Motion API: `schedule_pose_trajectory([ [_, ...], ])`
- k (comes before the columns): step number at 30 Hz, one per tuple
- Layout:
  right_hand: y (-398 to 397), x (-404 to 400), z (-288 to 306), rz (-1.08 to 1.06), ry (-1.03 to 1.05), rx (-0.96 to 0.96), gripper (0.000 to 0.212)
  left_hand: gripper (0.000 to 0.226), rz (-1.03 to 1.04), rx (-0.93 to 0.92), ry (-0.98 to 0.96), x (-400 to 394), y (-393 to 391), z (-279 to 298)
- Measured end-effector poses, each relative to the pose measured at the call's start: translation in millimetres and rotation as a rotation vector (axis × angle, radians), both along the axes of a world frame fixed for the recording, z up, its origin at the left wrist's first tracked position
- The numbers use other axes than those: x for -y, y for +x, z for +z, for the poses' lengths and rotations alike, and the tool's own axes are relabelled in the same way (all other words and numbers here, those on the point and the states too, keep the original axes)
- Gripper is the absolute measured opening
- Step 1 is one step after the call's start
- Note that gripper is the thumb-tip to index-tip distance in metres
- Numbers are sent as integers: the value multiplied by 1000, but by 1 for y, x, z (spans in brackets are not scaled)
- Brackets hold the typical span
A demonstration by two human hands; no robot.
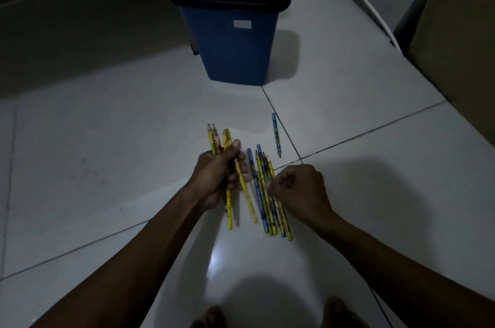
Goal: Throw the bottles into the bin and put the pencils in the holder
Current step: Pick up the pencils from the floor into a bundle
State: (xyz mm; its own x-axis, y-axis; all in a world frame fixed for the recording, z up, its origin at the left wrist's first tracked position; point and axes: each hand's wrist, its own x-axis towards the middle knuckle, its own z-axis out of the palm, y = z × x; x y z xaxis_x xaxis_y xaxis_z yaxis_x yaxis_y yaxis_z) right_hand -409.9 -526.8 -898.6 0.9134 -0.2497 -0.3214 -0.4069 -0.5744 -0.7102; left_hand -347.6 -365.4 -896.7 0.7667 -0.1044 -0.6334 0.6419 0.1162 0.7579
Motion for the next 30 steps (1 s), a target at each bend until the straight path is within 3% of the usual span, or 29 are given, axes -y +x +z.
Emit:
schedule_pose_trajectory([
  [2, -5, 8, -6, 31, -170, -97, 23, 34, 40, -5, 19, -8, 3, -2],
  [11, -6, -1, -6, 50, -243, -304, 26, 33, 137, -48, -74, -9, 0, -11],
  [16, -14, -9, -2, 38, -308, -224, 13, 33, 155, -71, -130, -5, -5, -5],
  [22, -22, -7, -9, 51, -287, -158, 30, 33, 161, -82, -110, -6, -8, -6],
  [30, -23, -11, -14, 57, -261, -198, 26, 30, 175, -67, -11, -10, -11, -11],
])
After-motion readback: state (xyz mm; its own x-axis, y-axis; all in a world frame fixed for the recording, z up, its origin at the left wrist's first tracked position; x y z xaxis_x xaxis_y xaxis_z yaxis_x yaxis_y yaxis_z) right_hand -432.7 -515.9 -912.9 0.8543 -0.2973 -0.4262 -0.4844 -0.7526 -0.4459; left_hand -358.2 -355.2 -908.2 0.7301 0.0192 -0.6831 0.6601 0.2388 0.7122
